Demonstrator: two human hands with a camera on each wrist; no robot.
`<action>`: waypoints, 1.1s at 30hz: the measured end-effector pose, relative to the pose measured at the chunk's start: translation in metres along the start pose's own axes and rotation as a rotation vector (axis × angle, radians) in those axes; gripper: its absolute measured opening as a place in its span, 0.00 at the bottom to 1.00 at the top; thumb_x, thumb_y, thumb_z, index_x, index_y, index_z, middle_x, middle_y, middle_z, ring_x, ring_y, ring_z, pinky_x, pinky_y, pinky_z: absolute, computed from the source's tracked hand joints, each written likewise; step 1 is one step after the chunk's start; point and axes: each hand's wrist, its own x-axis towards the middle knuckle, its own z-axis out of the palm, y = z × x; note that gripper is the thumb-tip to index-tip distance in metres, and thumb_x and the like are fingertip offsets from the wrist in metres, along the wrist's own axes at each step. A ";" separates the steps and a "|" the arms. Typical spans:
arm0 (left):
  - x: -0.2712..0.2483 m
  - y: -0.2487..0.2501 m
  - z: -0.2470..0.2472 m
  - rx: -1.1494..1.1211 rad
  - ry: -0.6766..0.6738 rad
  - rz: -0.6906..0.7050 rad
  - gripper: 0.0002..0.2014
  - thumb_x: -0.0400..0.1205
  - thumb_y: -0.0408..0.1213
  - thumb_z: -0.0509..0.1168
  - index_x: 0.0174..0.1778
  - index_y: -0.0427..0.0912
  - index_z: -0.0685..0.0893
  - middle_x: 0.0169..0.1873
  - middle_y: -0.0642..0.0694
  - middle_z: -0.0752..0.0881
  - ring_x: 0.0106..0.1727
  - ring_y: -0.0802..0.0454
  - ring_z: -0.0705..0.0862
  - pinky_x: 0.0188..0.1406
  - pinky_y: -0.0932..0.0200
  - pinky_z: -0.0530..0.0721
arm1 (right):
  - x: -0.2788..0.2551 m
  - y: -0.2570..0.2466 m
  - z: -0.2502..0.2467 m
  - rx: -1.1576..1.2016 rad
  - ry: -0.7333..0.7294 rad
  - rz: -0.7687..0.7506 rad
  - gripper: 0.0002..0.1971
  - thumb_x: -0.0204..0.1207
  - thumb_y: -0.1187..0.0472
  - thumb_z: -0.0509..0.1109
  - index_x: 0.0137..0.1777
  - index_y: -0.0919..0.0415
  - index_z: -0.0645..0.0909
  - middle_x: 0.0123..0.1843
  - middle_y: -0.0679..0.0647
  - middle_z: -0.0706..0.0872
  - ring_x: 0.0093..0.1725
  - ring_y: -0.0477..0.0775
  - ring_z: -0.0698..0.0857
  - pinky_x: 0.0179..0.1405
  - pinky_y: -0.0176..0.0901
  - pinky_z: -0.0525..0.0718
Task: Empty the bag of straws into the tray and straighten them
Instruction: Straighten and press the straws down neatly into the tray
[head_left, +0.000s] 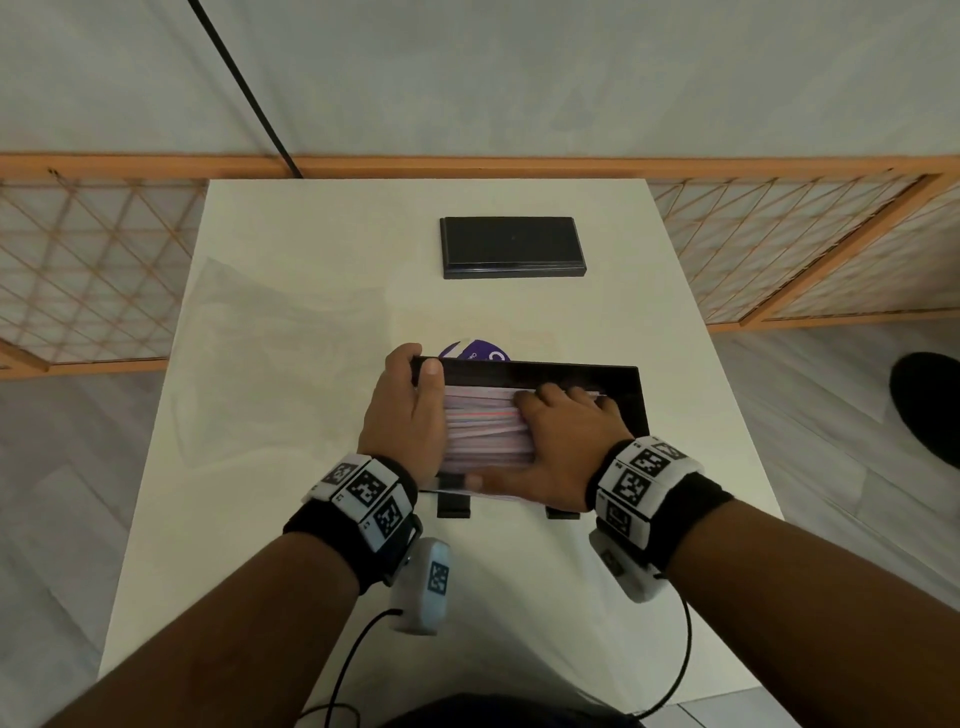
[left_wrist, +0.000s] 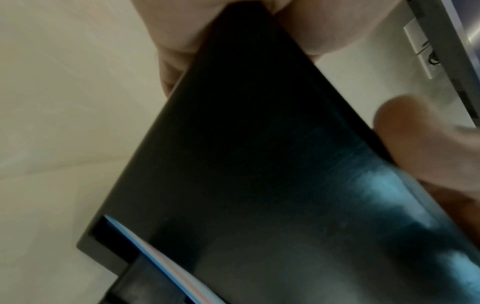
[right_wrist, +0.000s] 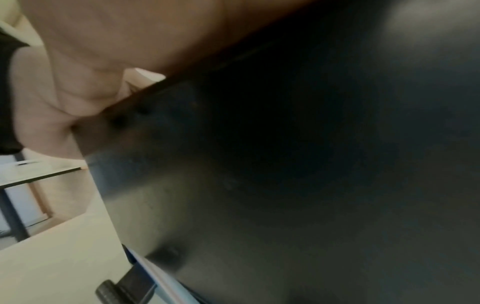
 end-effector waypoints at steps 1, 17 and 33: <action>0.000 0.000 0.000 0.003 0.002 0.000 0.22 0.92 0.47 0.49 0.80 0.42 0.68 0.72 0.43 0.78 0.68 0.49 0.76 0.64 0.60 0.68 | -0.001 -0.001 -0.001 -0.019 -0.002 -0.012 0.61 0.48 0.08 0.45 0.75 0.48 0.71 0.68 0.51 0.77 0.70 0.60 0.74 0.74 0.70 0.67; -0.009 0.082 -0.005 0.964 -0.699 0.252 0.34 0.71 0.52 0.77 0.70 0.49 0.72 0.64 0.48 0.77 0.66 0.46 0.78 0.68 0.45 0.81 | 0.002 0.012 -0.010 -0.047 -0.041 0.038 0.61 0.37 0.14 0.69 0.72 0.46 0.68 0.68 0.47 0.76 0.68 0.57 0.75 0.72 0.65 0.71; 0.002 0.046 0.017 1.045 -0.685 0.208 0.37 0.67 0.59 0.77 0.71 0.55 0.75 0.63 0.51 0.83 0.60 0.49 0.85 0.57 0.51 0.85 | 0.005 0.006 -0.009 -0.031 -0.120 -0.047 0.40 0.54 0.27 0.78 0.65 0.41 0.75 0.62 0.43 0.84 0.64 0.54 0.82 0.69 0.59 0.78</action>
